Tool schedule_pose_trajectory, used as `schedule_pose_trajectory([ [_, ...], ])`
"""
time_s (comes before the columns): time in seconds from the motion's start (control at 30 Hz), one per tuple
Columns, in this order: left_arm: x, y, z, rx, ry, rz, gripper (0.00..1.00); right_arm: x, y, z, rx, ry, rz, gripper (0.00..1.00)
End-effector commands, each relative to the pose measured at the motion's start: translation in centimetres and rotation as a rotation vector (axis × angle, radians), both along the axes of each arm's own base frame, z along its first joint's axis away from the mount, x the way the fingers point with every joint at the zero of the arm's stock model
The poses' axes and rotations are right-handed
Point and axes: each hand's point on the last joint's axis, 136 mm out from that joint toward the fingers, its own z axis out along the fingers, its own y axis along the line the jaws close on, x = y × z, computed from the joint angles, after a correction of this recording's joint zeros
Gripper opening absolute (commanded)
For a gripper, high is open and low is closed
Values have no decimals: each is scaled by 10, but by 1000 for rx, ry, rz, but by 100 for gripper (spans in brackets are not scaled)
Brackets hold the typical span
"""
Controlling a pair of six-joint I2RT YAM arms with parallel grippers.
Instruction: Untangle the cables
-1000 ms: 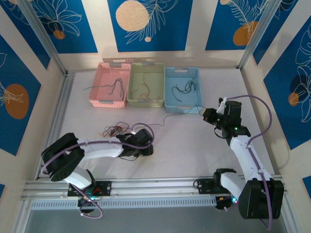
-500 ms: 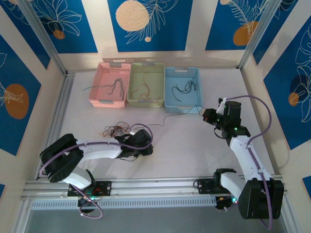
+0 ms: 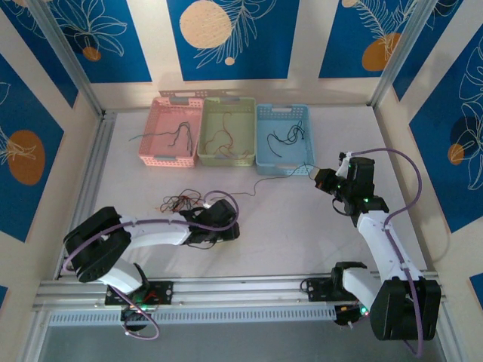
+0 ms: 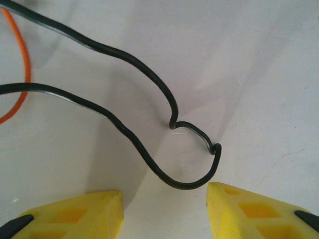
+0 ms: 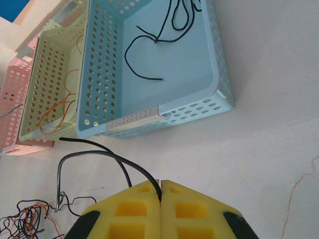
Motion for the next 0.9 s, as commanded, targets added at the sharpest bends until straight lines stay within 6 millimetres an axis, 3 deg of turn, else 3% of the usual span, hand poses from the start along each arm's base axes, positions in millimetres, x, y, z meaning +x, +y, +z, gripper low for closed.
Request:
schedule_pose_trajectory([
  [0.0, 45, -61, 56, -265, -201, 7, 51, -2, 7, 0, 18, -3, 26, 0],
  [0.27, 45, -58, 77, -251, -234, 4, 52, -2, 7, 0, 19, -1, 28, 0],
  [0.7, 34, -36, 38, -112, -136, 41, 58, 0, 8, 0, 24, 1, 31, 0],
  [0.87, 38, -36, 34, 37, -148, -91, 60, 0, 9, -1, 28, 4, 34, 0],
])
